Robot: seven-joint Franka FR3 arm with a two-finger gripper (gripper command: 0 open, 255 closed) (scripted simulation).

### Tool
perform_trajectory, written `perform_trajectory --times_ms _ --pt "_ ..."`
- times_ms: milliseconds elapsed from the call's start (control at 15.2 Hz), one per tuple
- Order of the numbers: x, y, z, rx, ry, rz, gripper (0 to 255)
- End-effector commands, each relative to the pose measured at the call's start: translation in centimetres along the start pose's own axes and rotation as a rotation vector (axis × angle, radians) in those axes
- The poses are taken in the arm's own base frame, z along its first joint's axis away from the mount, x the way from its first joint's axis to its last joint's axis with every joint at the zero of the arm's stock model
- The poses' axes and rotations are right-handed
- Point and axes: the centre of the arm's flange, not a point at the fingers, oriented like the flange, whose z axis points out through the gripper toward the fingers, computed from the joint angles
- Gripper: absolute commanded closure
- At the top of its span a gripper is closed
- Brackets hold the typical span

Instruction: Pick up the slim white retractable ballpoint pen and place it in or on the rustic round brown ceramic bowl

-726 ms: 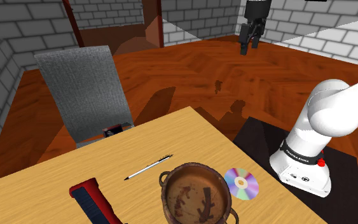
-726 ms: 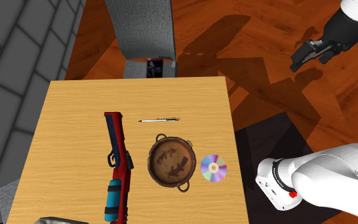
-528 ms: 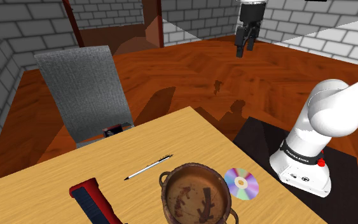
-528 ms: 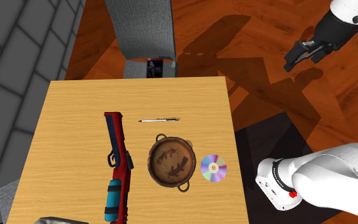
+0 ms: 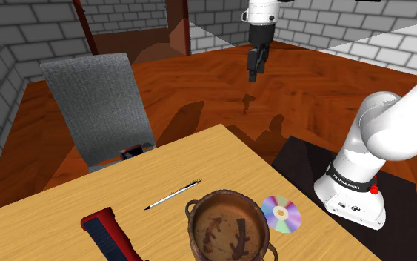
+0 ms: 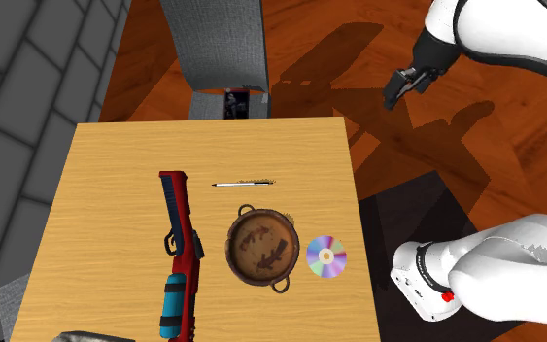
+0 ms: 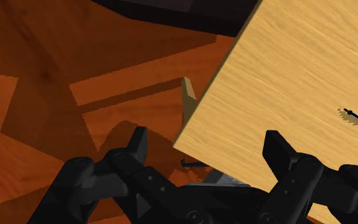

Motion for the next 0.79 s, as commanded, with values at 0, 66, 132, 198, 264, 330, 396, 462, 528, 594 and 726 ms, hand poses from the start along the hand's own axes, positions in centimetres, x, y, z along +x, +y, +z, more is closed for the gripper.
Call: perform_trajectory --times_ms 0,66,132,198,264,330,396,462,528,594,726 --pt "1.6 -1.3 1.6 0.012 -0.002 -0.059 0" --pt "2.5 -2.0 2.3 0.018 -0.004 -0.087 0" --pt "3.4 -2.8 2.9 0.024 -0.005 -0.116 0" --pt "4.2 -3.5 3.5 0.03 -0.006 -0.144 0" --pt "5.0 -4.3 4.2 0.036 -0.007 -0.173 0" --pt "5.8 -5.1 4.8 0.042 -0.009 -0.201 0" --pt "6.6 -5.9 5.4 0.048 -0.01 -0.23 0" --pt "7.3 -6.7 6.0 0.055 -0.011 -0.258 0" --pt "8.1 -7.6 6.6 0.061 -0.013 -0.286 0" --pt "8.8 -8.5 7.2 0.067 -0.014 -0.315 0" --pt "10.1 -10.4 8.4 0.079 -0.016 -0.372 0"
